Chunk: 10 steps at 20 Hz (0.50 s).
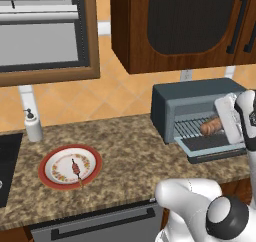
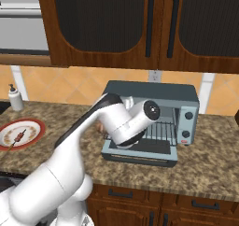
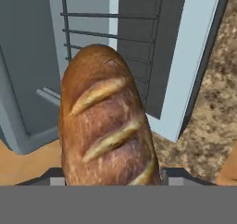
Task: Pick up the kebab skewer and baguette bread, and place them inside the toaster oven. Close the toaster oven door and start by setting the timer.
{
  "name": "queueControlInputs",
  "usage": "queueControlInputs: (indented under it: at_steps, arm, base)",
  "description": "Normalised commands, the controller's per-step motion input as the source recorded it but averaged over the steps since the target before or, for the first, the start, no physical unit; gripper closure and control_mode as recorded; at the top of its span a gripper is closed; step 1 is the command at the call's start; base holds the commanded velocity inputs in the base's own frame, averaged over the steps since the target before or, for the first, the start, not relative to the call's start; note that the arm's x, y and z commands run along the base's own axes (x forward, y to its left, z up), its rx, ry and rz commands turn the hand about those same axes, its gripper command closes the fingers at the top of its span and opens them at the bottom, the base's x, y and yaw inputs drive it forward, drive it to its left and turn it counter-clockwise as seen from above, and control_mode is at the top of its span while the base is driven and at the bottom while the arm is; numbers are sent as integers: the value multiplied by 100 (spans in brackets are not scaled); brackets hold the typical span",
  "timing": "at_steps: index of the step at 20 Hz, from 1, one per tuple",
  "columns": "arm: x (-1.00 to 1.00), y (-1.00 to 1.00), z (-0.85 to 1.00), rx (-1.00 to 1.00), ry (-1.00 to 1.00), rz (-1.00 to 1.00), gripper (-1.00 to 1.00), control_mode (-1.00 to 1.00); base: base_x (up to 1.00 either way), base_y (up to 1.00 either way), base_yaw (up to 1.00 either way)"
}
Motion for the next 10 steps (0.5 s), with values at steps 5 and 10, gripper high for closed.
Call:
queueControlInputs:
  at_steps: [5,10]
  arm:
    - [43,-32,-1,-1,0,-15,100,-100]
    - [36,-20,-19,-2,0,-16,100,-100]
  base:
    - [0,0,0]
    - [0,0,0]
